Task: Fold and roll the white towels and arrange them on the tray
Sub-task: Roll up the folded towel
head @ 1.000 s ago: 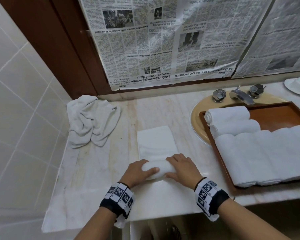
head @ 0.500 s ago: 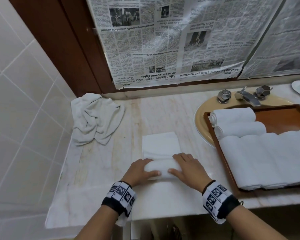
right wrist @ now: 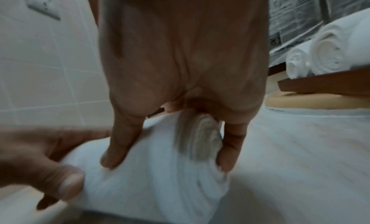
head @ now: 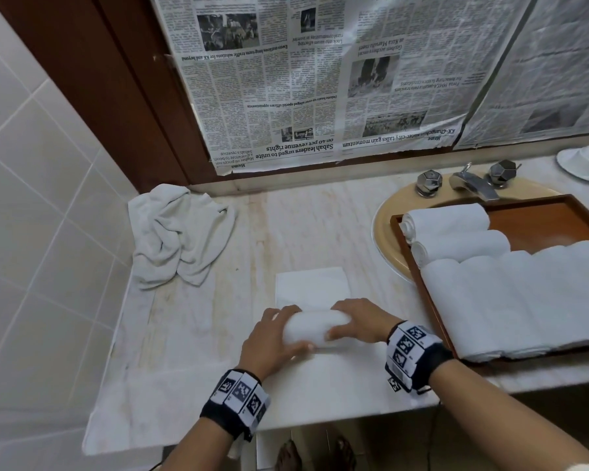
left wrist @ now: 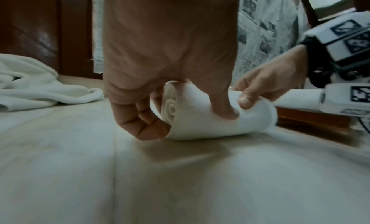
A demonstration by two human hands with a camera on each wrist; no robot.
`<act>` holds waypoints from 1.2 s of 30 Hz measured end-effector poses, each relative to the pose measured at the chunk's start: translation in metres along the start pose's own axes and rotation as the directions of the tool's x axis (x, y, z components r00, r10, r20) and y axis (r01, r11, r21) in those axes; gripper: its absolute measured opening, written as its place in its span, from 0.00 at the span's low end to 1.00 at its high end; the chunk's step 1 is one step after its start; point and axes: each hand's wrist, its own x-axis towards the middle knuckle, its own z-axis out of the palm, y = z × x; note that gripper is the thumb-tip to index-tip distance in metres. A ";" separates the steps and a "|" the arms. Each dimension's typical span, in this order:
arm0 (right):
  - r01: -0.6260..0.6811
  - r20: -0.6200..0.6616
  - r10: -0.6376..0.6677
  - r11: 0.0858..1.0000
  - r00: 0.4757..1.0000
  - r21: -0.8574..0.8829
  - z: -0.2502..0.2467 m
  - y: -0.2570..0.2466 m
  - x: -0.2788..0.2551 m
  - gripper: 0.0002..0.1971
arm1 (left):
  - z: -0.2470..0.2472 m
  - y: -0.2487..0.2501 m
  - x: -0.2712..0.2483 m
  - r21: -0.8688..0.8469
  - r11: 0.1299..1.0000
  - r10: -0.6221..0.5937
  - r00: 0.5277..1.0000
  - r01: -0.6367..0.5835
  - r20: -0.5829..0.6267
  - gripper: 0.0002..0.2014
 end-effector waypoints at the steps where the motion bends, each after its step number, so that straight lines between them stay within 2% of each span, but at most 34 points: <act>1: -0.031 0.015 0.030 0.998 0.999 0.059 -0.001 0.003 -0.002 0.27 | -0.003 -0.002 0.002 -0.015 1.000 -0.003 1.000 0.004 0.024 0.36; 3: -0.047 -0.025 0.051 0.991 0.998 0.121 0.002 0.005 -0.011 0.31 | -0.009 -0.005 0.008 -0.064 0.998 -0.010 0.996 0.015 0.084 0.36; 4: -0.026 -0.093 0.033 0.997 0.995 0.076 0.005 0.005 -0.016 0.34 | -0.013 -0.004 0.011 -0.087 0.996 -0.013 0.994 0.023 0.112 0.36; 6: 0.032 -0.221 -0.073 0.983 0.973 -0.181 0.016 0.000 -0.025 0.38 | -0.018 -0.003 0.016 -0.106 0.994 -0.012 0.988 0.028 0.155 0.34; 8: 0.048 -0.242 -0.160 0.910 0.957 -0.412 0.030 -0.010 -0.031 0.39 | -0.022 0.000 0.019 -0.106 0.994 -0.013 0.984 0.032 0.179 0.33; 10: 0.015 -0.248 -0.147 0.885 0.957 -0.466 0.038 -0.014 -0.028 0.36 | -0.022 0.002 0.021 -0.108 0.993 -0.029 0.981 0.051 0.192 0.33; 13: 0.016 -0.202 -0.097 0.929 0.975 -0.371 0.029 -0.011 -0.018 0.29 | -0.015 0.004 0.015 -0.033 0.999 -0.034 0.990 0.039 0.140 0.38; 15: 0.015 -0.135 -0.054 0.961 0.989 -0.277 0.018 -0.010 -0.012 0.26 | -0.005 0.005 0.005 0.107 0.994 -0.013 0.999 0.009 0.029 0.41; 17: 0.016 -0.072 -0.029 0.984 0.997 -0.179 0.008 -0.010 -0.006 0.25 | 0.004 0.006 -0.005 0.232 0.971 0.070 0.994 -0.049 -0.082 0.40; 19: 0.009 0.005 -0.008 0.996 1.000 -0.088 0.001 -0.010 -0.004 0.24 | 0.007 0.007 -0.010 0.239 0.967 0.115 0.987 -0.087 -0.107 0.37; 21: -0.013 0.050 0.013 1.000 0.999 0.006 -0.003 -0.008 -0.005 0.24 | 0.000 0.008 -0.010 0.160 0.983 0.101 0.992 -0.089 -0.073 0.33; 24: -0.012 -0.029 0.014 0.998 0.999 0.069 0.004 -0.002 -0.015 0.30 | -0.017 0.009 0.001 0.075 0.995 0.070 0.997 -0.073 0.037 0.30; 25: 0.007 -0.109 -0.006 1.000 0.994 0.008 0.010 -0.001 -0.021 0.32 | -0.023 0.010 0.006 0.042 0.997 0.054 0.996 -0.057 0.075 0.30; 27: 0.015 -0.296 -0.084 0.974 0.951 -0.226 0.025 0.000 -0.030 0.33 | -0.033 0.010 0.017 -0.040 0.999 0.012 0.990 -0.007 0.140 0.30; 29: -0.004 -0.367 -0.159 0.914 0.916 -0.405 0.039 -0.003 -0.036 0.38 | -0.040 0.012 0.025 -0.070 0.997 -0.014 0.978 0.029 0.206 0.30; 31: -0.029 -0.383 -0.152 0.903 0.911 -0.428 0.047 -0.005 -0.033 0.42 | -0.042 0.014 0.027 -0.044 0.999 -0.020 0.972 0.031 0.235 0.31; 33: -0.035 -0.335 -0.099 0.928 0.937 -0.371 0.044 -0.003 -0.025 0.40 | -0.038 0.016 0.023 -0.018 1.000 -0.019 0.978 0.023 0.207 0.31; 36: 0.006 -0.219 -0.040 0.988 0.975 -0.152 0.024 0.000 -0.015 0.34 | -0.023 0.014 0.010 0.011 1.000 -0.009 0.996 0.008 0.087 0.36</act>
